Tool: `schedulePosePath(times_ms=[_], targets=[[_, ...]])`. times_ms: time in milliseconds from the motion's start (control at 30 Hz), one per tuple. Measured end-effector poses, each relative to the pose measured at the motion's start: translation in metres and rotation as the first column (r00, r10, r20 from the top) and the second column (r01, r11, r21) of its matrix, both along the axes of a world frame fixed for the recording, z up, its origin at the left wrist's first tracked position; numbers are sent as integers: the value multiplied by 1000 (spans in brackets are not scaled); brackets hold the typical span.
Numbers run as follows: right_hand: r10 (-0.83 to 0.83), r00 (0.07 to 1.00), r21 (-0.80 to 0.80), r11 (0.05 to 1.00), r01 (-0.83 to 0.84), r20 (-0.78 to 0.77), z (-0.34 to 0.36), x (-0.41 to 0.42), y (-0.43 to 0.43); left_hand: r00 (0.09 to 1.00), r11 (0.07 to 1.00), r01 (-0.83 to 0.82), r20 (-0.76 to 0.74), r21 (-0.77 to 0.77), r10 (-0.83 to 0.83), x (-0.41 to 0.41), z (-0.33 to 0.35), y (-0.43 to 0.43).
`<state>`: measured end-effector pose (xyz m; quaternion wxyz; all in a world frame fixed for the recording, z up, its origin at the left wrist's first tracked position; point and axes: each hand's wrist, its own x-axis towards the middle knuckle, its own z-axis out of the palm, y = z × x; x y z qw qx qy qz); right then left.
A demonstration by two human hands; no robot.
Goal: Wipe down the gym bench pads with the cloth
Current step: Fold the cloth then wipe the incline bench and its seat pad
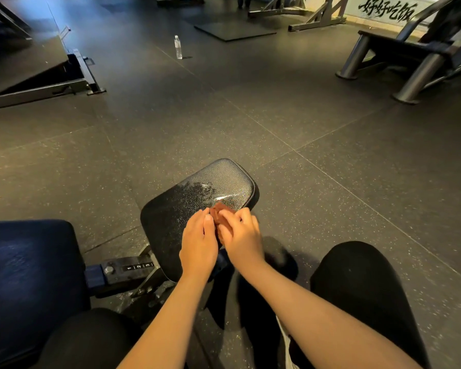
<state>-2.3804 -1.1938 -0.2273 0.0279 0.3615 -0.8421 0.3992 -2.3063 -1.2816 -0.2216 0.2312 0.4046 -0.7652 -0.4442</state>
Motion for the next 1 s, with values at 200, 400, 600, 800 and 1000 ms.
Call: schedulePosePath(times_ms=[200, 400, 600, 800, 1000], targets=[[-16, 999, 23, 1000, 17, -32, 16, -24, 0, 998, 999, -47, 34, -24, 48, 3, -1, 1], [-138, 990, 21, 990, 139, -36, 16, -26, -6, 1000, 999, -30, 0, -38, 30, 4, 0, 4], [79, 995, 95, 993, -73, -65, 1, -1, -1, 999, 998, -22, -28, 62, 23, 2, -3, -1], [-51, 989, 29, 998, 56, -136, 30, -47, -5, 1000, 1000, 0, -3, 10, 0, 7, -1, 1], [-1, 952, 117, 992, 39, -307, 13, -29, -11, 995, 986, -98, -13, 134, 101, 6, 7, -2]])
